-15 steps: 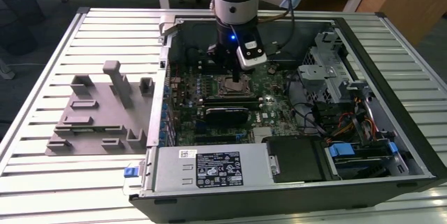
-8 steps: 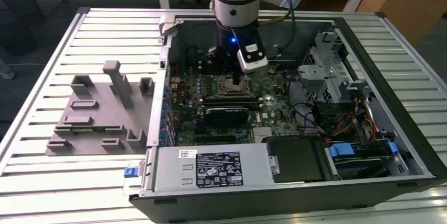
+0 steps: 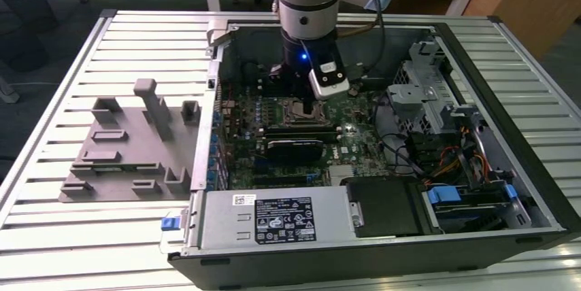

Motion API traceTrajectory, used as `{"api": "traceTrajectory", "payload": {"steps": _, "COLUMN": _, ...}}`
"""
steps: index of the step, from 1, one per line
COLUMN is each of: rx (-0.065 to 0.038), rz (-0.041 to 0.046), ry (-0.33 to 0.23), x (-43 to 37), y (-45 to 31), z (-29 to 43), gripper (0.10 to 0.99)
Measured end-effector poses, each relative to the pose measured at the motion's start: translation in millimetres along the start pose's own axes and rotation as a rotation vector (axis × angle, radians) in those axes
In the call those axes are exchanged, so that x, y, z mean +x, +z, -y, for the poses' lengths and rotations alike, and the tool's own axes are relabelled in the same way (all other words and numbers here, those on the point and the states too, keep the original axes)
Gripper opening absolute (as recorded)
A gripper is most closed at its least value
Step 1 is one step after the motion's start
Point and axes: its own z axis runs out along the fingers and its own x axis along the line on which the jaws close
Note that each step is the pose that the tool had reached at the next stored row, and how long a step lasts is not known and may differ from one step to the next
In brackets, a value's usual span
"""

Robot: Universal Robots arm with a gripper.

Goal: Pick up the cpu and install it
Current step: 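Install the second cpu locking lever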

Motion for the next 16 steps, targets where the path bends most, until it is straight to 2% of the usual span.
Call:
{"api": "traceTrajectory", "payload": {"steps": 8, "rx": -0.002, "rz": -0.0004, "ry": 0.000, "x": -0.5, "y": 3.0, "z": 5.1, "gripper": 0.106}}
{"api": "traceTrajectory", "payload": {"steps": 16, "rx": -0.004, "rz": -0.0011, "ry": -0.004, "x": 6.1, "y": 7.8, "z": 7.1, "gripper": 0.106}}
